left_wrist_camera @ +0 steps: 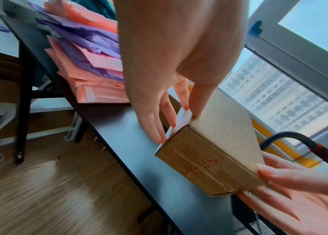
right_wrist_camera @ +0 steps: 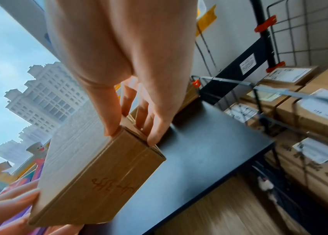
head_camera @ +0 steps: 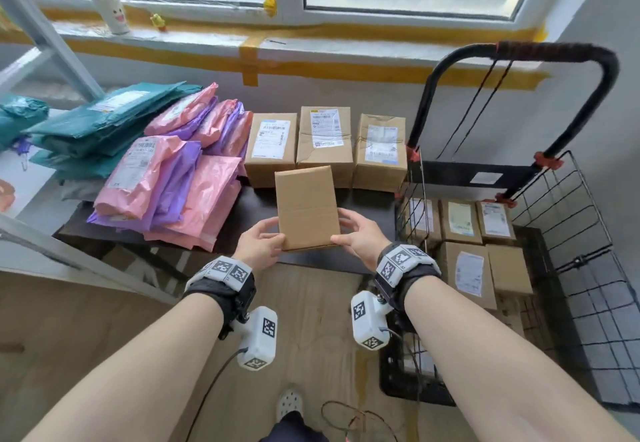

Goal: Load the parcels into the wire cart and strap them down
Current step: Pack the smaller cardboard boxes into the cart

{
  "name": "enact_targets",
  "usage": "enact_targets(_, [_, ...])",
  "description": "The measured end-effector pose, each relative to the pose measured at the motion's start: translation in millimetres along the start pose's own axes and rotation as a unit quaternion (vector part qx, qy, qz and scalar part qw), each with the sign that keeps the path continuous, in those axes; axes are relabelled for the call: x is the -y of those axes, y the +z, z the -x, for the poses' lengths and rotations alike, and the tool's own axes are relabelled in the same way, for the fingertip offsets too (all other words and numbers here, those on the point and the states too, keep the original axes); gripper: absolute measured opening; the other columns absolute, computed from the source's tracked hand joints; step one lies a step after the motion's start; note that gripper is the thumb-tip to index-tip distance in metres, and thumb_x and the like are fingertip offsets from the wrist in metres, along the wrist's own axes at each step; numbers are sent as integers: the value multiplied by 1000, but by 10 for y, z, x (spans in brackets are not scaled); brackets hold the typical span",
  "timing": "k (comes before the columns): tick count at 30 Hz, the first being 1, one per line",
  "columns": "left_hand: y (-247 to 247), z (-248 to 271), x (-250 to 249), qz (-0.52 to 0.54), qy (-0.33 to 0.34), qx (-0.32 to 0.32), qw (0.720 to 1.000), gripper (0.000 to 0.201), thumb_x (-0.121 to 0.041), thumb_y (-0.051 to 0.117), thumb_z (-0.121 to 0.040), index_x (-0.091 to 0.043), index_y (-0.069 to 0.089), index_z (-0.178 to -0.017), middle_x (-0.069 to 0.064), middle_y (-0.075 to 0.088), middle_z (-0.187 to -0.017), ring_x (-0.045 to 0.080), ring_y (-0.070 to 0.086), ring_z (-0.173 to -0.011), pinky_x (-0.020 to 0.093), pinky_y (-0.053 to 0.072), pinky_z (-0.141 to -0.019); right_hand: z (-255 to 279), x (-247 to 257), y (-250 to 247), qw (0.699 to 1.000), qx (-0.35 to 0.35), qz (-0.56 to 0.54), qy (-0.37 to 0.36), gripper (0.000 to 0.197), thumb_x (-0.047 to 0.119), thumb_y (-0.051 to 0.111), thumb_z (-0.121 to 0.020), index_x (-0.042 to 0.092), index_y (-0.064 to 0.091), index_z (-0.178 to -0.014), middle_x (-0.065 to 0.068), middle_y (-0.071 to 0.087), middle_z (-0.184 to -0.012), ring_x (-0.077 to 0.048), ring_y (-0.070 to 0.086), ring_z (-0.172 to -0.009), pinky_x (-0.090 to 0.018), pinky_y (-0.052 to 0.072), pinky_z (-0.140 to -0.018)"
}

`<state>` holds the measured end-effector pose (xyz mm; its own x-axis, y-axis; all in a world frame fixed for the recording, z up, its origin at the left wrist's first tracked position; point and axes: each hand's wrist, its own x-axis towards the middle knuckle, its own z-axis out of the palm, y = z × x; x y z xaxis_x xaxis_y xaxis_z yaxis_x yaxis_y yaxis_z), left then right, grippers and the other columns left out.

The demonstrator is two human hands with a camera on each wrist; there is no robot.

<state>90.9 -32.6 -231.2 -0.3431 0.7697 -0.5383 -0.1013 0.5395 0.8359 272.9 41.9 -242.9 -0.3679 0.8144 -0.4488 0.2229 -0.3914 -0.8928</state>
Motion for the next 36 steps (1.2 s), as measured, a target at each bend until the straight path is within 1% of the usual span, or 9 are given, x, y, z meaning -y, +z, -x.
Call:
enact_targets(3, [485, 371, -68, -4, 13, 27, 1000, 40, -1, 51, -93, -15, 50, -130, 5, 58, -90, 16, 54, -69, 12, 46, -47, 380, -59, -505, 1000, -13, 0, -20, 66, -13, 61, -80, 8, 42, -140, -13, 50, -136, -23, 47, -129, -36, 43, -103])
enact_targets(9, [1502, 939, 17, -51, 23, 91, 994, 45, -3, 56, -91, -18, 48, -133, 15, 60, -118, 28, 61, -103, 34, 49, -89, 1146, -329, -1564, 999, -40, 9, -18, 66, -7, 61, -83, 17, 40, -142, -7, 49, -139, -22, 48, -126, -43, 42, -106])
enact_targets(13, [2041, 1108, 41, -94, 31, 126, 987, 50, -3, 60, -88, -17, 47, -135, 16, 64, -113, 28, 64, -100, 28, 52, -78, 1461, -516, -2105, 997, -72, 6, -18, 69, -7, 62, -82, 15, 38, -143, -8, 48, -139, -21, 51, -121, -41, 46, -102])
enact_targets(17, [2468, 1104, -11, -135, 39, 149, 979, 60, -1, 61, -86, -23, 42, -138, 14, 68, -102, 24, 64, -90, 33, 53, -82, 1588, -628, -2521, 997, -77, -8, -10, 73, -10, 61, -82, 18, 35, -144, -12, 44, -143, -26, 49, -126, -45, 45, -102])
enact_targets(20, [2720, 987, -55, -165, 37, 163, 972, 65, 0, 63, -84, -26, 40, -140, 9, 69, -94, 21, 66, -86, 35, 55, -84, 1560, -686, -2785, 996, -84, -11, 6, 76, -11, 60, -82, 21, 32, -146, -11, 39, -146, -27, 44, -130, -46, 43, -104])
enact_targets(24, [3088, 665, -148, -164, 18, 192, 967, 66, 5, 62, -84, -24, 41, -139, 3, 67, -95, 19, 66, -83, 32, 57, -76, 1299, -734, -3156, 995, -91, -16, 34, 80, -11, 63, -79, 24, 34, -145, -12, 37, -148, -28, 43, -131, -46, 45, -102])
enact_targets(30, [3503, 220, -200, -153, -36, 208, 965, 66, 9, 58, -84, -23, 41, -140, 10, 59, -126, 17, 63, -87, 25, 53, -65, 860, -835, -3531, 990, -105, -19, 88, 81, -12, 63, -77, 22, 34, -145, -12, 38, -148, -27, 37, -136, -51, 39, -107])
enact_targets(33, [3667, 1, -63, -157, -43, 189, 968, 66, 11, 57, -84, -21, 42, -140, 9, 55, -132, 11, 61, -82, 28, 54, -73, 606, -1015, -3676, 989, -95, -23, 115, 81, -14, 62, -78, 21, 34, -145, -13, 41, -146, -27, 41, -134, -51, 40, -106])
enact_targets(36, [3791, -161, 152, -145, -77, 166, 972, 66, 14, 54, -84, -19, 42, -140, 9, 53, -136, 12, 60, -85, 40, 51, -89, 348, -1247, -3775, 987, -63, -21, 146, 81, -14, 62, -79, 20, 32, -146, -13, 43, -144, -28, 44, -131, -48, 43, -104])
